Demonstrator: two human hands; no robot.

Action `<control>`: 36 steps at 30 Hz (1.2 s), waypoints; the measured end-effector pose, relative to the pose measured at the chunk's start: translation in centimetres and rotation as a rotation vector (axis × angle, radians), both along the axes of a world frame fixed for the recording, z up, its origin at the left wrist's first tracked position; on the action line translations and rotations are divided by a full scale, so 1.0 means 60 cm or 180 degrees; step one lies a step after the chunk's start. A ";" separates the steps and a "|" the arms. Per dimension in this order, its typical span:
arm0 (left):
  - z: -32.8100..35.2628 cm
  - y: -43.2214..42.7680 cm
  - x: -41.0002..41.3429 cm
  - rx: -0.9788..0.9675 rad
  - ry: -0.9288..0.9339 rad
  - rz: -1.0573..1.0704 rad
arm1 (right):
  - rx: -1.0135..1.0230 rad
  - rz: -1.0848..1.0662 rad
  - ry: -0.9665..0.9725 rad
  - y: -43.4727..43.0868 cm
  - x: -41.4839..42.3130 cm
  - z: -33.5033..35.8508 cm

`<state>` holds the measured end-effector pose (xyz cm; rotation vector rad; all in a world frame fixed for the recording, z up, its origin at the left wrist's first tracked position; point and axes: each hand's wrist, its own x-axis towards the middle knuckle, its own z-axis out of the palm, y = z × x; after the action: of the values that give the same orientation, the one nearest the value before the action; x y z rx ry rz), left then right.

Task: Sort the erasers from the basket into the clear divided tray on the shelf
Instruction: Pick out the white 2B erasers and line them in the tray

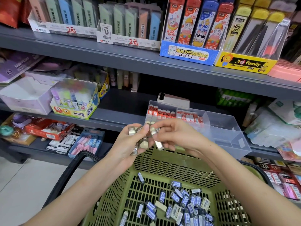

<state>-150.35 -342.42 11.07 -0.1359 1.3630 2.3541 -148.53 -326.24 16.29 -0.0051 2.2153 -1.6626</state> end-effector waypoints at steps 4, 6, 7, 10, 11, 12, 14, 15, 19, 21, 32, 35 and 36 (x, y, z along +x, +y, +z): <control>0.006 0.002 0.002 0.0124 -0.0206 -0.0004 | -0.0012 -0.0649 0.0179 0.029 -0.021 0.001; 0.006 0.001 0.001 0.0217 -0.0406 0.0078 | 0.0495 -0.1083 0.0582 0.054 -0.040 -0.002; 0.006 0.000 0.000 0.0291 -0.0512 0.0126 | 0.0898 -0.1176 0.0811 0.065 -0.049 -0.007; 0.006 0.000 0.000 0.0430 -0.0731 0.0203 | 0.1892 -0.1070 0.1231 0.079 -0.070 -0.027; 0.007 -0.001 0.000 0.0452 -0.0766 0.0207 | 0.2075 -0.1007 0.1313 0.078 -0.075 -0.036; 0.007 -0.001 -0.001 0.0462 -0.0786 0.0207 | 0.2241 -0.0959 0.1385 0.076 -0.078 -0.044; 0.009 -0.001 -0.001 0.0445 -0.0795 0.0209 | 0.2686 -0.0914 0.1494 0.071 -0.082 -0.056; 0.009 -0.001 -0.001 0.0434 -0.0793 0.0210 | 0.2922 -0.0896 0.1552 0.070 -0.082 -0.060; 0.007 -0.002 -0.002 0.0460 -0.0810 0.0184 | 0.3371 -0.0703 0.1709 0.068 -0.081 -0.062; 0.006 -0.003 -0.002 0.0465 -0.0817 0.0159 | 0.3399 -0.0556 0.1669 0.067 -0.080 -0.058; 0.025 -0.003 -0.035 -0.1821 0.0971 -0.0454 | 0.2173 -0.0925 0.1225 0.083 -0.088 -0.031; 0.037 0.022 -0.081 -0.2659 0.1733 -0.0427 | 0.1356 -0.1146 0.1150 0.101 -0.073 -0.045; 0.037 0.037 -0.092 -0.3013 0.1990 -0.0441 | 0.1148 -0.1201 0.1196 0.106 -0.067 -0.051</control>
<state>-155.90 -340.20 13.30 0.4478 2.5832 1.4886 -152.55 -319.91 13.26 0.2247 2.9283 -1.5034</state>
